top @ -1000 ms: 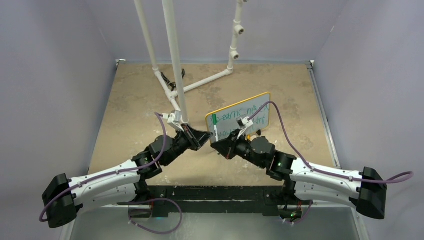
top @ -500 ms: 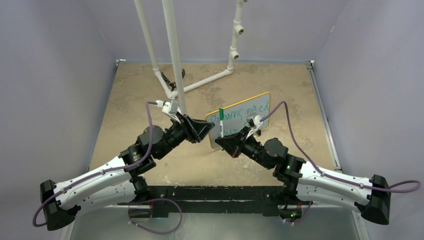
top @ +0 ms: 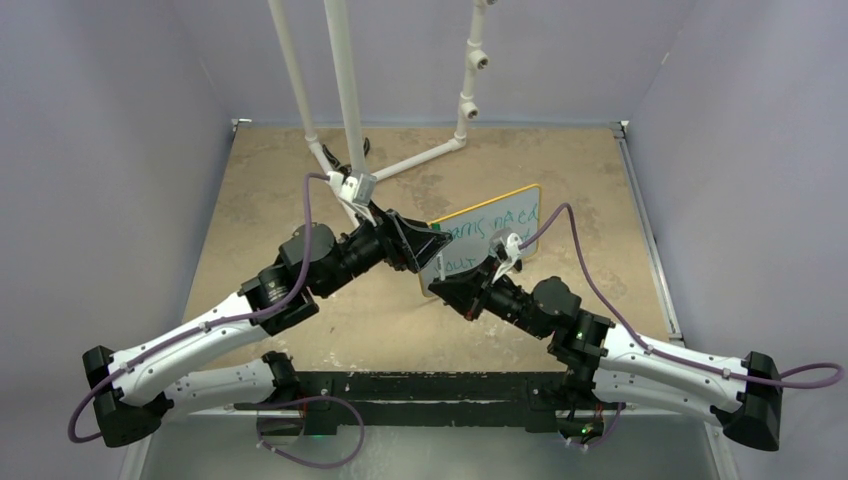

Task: Write a sentence on the whiteboard
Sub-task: Close the whiteboard marker at the center of the board.

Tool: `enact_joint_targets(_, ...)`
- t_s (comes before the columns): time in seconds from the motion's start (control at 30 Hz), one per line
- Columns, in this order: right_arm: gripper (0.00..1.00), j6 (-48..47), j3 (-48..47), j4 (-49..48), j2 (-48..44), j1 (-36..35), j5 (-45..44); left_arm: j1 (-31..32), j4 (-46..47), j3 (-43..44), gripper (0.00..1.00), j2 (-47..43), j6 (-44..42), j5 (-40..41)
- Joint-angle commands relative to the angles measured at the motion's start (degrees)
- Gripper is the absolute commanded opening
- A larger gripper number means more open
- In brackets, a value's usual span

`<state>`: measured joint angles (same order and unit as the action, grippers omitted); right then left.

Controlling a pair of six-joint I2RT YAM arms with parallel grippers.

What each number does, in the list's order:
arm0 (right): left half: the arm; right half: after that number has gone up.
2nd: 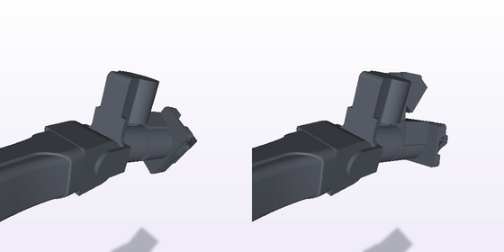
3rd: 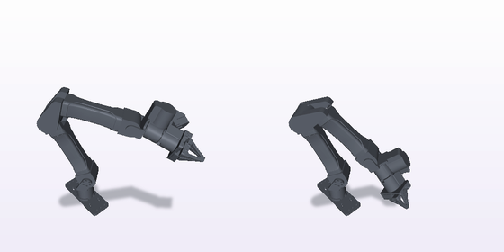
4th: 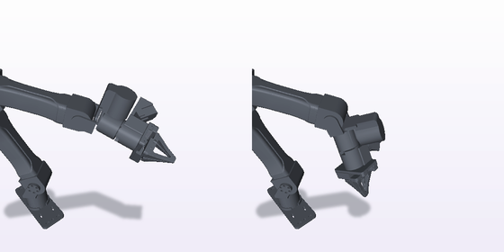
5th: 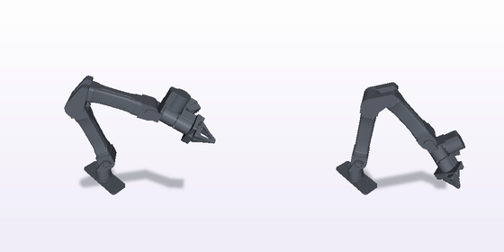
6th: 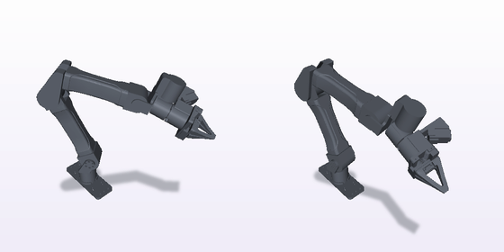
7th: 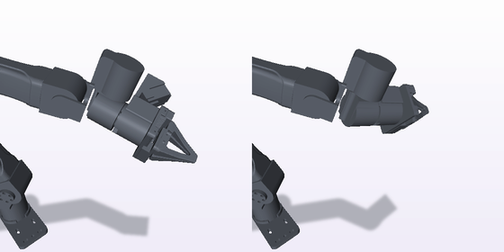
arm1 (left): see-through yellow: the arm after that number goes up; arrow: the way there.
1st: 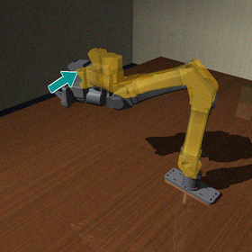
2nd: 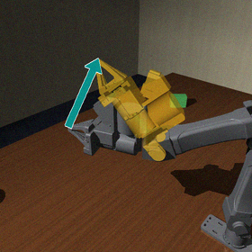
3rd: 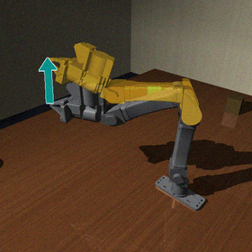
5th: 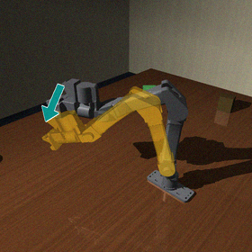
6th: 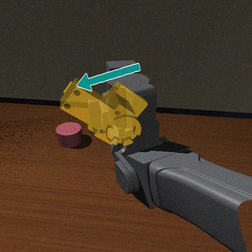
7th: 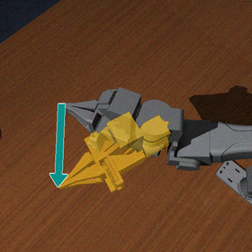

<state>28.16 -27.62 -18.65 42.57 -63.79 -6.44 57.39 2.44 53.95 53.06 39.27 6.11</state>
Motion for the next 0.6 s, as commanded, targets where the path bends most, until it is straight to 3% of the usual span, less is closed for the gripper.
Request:
enact_joint_targets(0.0,0.00,-2.29,0.54,-3.28,-1.31,-0.02,2.94,-0.12,-2.34,2.84,0.69,1.05,-0.37,-0.77)
enact_joint_targets(0.17,0.00,-2.58,0.29,-3.39,-1.04,-0.02,4.49,-0.34,-2.06,2.58,0.65,1.26,-0.07,-0.66)
enact_joint_targets(0.57,0.00,-2.41,-0.37,-3.25,-0.16,-0.02,5.56,-0.56,-0.15,0.38,0.35,0.47,0.19,-0.71)
